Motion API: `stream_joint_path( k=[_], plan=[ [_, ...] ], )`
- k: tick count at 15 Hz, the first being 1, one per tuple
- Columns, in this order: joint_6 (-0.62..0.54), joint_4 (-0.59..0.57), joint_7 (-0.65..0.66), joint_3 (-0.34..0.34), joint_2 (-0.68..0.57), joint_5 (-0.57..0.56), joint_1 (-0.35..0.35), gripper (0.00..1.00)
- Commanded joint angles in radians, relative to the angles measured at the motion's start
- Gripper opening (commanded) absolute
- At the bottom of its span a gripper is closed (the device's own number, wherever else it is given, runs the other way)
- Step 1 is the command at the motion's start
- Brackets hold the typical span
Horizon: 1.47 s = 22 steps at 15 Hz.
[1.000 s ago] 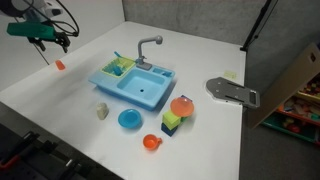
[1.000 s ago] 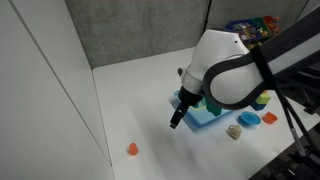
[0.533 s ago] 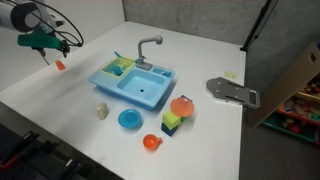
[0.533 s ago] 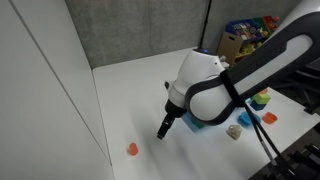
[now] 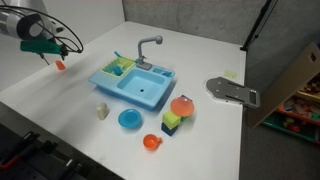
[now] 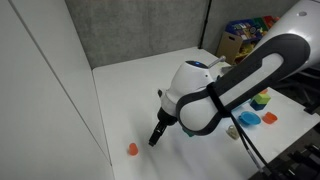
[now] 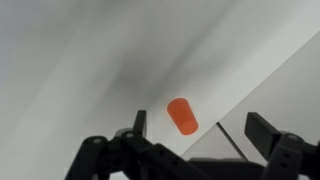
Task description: Put the orange cup in the sink
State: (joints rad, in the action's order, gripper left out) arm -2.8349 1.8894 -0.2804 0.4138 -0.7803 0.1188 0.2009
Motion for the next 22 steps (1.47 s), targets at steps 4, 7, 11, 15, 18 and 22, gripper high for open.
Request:
stream_joint_path(
  k=[4,7,11,15,18,22],
  plan=[
    [0.001,-0.003,0.016,0.008,-0.005,-0.021,-0.009,1.00],
    [0.001,-0.003,0.016,0.008,-0.005,-0.021,-0.009,1.00],
    [0.001,-0.003,0.016,0.008,-0.005,-0.021,-0.009,1.00],
    [0.001,-0.003,0.016,0.008,-0.005,-0.021,-0.009,1.00],
    [0.005,-0.023,0.011,0.007,-0.021,-0.021,-0.013,1.00],
    [0.007,-0.063,-0.004,0.018,-0.058,-0.022,-0.020,1.00]
  ],
)
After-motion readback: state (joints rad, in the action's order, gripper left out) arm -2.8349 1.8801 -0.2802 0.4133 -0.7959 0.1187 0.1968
